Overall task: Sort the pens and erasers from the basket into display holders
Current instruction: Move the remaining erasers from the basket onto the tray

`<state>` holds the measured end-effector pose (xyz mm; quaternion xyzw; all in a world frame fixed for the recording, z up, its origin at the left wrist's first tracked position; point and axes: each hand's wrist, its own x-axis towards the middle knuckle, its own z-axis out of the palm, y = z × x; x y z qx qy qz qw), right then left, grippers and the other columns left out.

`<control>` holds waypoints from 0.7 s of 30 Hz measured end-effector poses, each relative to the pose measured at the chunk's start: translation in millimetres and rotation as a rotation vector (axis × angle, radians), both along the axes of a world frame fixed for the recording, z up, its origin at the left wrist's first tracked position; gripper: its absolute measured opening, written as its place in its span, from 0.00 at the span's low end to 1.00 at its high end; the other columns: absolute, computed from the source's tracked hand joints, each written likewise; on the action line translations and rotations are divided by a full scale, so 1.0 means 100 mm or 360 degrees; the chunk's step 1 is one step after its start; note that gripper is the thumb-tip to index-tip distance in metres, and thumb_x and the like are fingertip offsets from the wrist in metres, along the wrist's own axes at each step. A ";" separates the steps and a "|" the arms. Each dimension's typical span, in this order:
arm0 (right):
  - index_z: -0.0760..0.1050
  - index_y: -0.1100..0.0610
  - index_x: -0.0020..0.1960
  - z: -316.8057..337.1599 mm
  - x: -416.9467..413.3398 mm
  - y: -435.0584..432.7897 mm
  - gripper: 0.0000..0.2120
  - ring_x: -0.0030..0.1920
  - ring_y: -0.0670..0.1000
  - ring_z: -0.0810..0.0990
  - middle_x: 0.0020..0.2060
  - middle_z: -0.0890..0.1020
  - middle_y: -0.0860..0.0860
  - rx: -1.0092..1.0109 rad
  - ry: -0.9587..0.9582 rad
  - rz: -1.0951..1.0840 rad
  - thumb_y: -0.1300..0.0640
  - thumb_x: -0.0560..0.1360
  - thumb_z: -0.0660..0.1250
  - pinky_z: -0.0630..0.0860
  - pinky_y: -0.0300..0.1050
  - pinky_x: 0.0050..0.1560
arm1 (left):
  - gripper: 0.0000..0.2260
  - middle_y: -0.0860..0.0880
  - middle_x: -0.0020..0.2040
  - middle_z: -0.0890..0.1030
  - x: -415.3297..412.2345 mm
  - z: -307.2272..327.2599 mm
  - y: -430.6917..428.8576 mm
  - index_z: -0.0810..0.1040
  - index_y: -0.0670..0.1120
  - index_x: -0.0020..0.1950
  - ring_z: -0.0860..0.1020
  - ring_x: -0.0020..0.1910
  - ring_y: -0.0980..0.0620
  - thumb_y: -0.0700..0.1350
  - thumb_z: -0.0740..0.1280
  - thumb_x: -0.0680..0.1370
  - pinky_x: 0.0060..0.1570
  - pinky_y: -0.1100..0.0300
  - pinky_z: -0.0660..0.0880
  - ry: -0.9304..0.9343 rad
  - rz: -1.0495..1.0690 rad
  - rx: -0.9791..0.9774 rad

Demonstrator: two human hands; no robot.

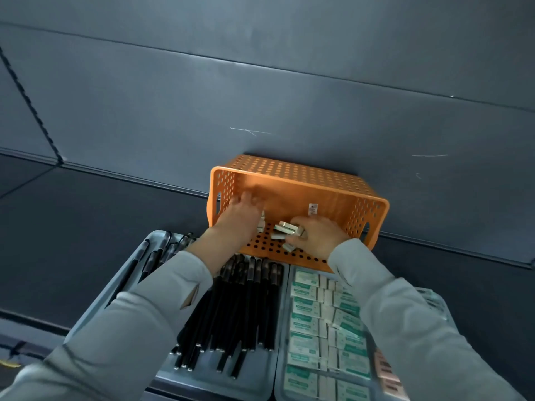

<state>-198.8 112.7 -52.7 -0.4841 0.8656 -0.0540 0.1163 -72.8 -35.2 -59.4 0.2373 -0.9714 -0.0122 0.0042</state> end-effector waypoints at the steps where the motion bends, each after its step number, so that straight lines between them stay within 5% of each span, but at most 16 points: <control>1: 0.65 0.47 0.73 -0.01 0.01 0.00 0.28 0.65 0.56 0.72 0.67 0.72 0.52 0.0016 -0.0019 0.0019 0.39 0.76 0.64 0.71 0.49 0.61 | 0.32 0.40 0.73 0.59 -0.01 -0.02 -0.03 0.56 0.46 0.77 0.63 0.70 0.34 0.39 0.67 0.77 0.67 0.43 0.68 -0.0053 0.0038 0.0028; 13: 0.59 0.42 0.74 -0.13 0.00 0.00 0.28 0.62 0.60 0.73 0.65 0.68 0.54 0.0102 0.0159 0.0062 0.42 0.76 0.61 0.74 0.51 0.56 | 0.27 0.40 0.72 0.60 -0.07 -0.05 0.05 0.65 0.44 0.70 0.72 0.63 0.38 0.51 0.70 0.75 0.63 0.49 0.71 -0.0022 0.0021 0.0330; 16: 0.63 0.45 0.71 -0.14 0.03 -0.06 0.25 0.59 0.60 0.75 0.61 0.72 0.56 0.0054 0.0193 0.0075 0.41 0.77 0.62 0.73 0.50 0.53 | 0.29 0.41 0.67 0.66 -0.09 -0.02 0.06 0.63 0.43 0.69 0.73 0.60 0.40 0.48 0.72 0.73 0.57 0.52 0.72 0.0058 0.0103 0.0468; 21: 0.69 0.51 0.68 -0.16 0.09 -0.16 0.20 0.51 0.62 0.79 0.52 0.79 0.58 -0.0106 0.0375 0.0109 0.51 0.76 0.63 0.75 0.50 0.47 | 0.17 0.42 0.55 0.77 -0.07 -0.02 0.09 0.65 0.42 0.67 0.79 0.51 0.44 0.37 0.62 0.78 0.51 0.56 0.76 0.0315 0.0092 0.0435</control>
